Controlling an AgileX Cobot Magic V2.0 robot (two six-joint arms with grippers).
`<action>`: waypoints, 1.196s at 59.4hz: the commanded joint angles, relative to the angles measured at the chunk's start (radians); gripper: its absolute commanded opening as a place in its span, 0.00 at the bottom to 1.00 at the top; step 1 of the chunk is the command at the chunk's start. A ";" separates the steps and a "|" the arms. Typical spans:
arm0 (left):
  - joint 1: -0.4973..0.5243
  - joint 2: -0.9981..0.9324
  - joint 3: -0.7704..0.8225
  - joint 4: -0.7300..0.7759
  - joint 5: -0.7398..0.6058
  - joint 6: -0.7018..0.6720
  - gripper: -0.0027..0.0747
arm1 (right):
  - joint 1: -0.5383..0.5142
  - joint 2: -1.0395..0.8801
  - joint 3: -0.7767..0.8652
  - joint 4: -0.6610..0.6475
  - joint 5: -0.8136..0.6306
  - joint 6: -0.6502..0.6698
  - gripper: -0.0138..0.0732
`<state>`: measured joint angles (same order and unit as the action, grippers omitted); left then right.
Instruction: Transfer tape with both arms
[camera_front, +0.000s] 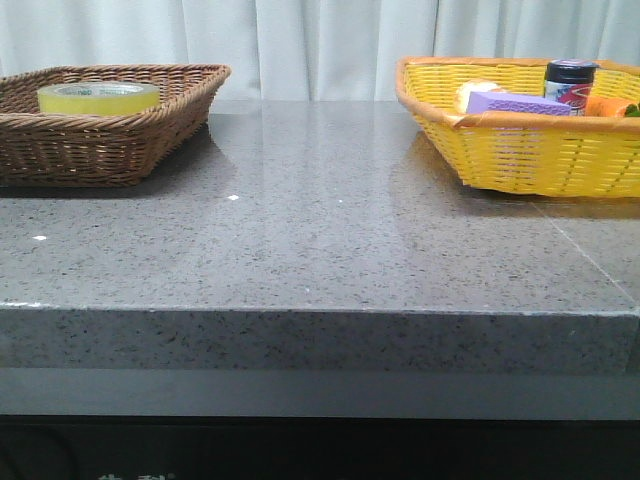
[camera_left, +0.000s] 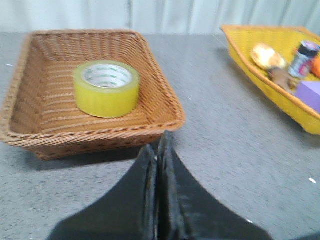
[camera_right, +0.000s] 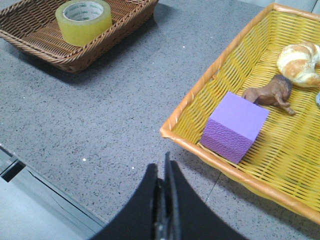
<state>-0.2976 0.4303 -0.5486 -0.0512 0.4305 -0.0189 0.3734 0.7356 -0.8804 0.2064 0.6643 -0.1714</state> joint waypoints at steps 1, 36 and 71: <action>0.046 -0.070 0.094 -0.015 -0.228 -0.008 0.01 | -0.008 -0.004 -0.024 0.008 -0.073 -0.004 0.08; 0.225 -0.454 0.559 -0.015 -0.548 -0.008 0.01 | -0.008 -0.004 -0.024 0.008 -0.073 -0.004 0.08; 0.227 -0.452 0.559 -0.015 -0.528 -0.008 0.01 | -0.008 -0.004 -0.024 0.008 -0.073 -0.004 0.08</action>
<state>-0.0663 -0.0042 0.0041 -0.0579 -0.0225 -0.0189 0.3734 0.7356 -0.8804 0.2064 0.6643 -0.1714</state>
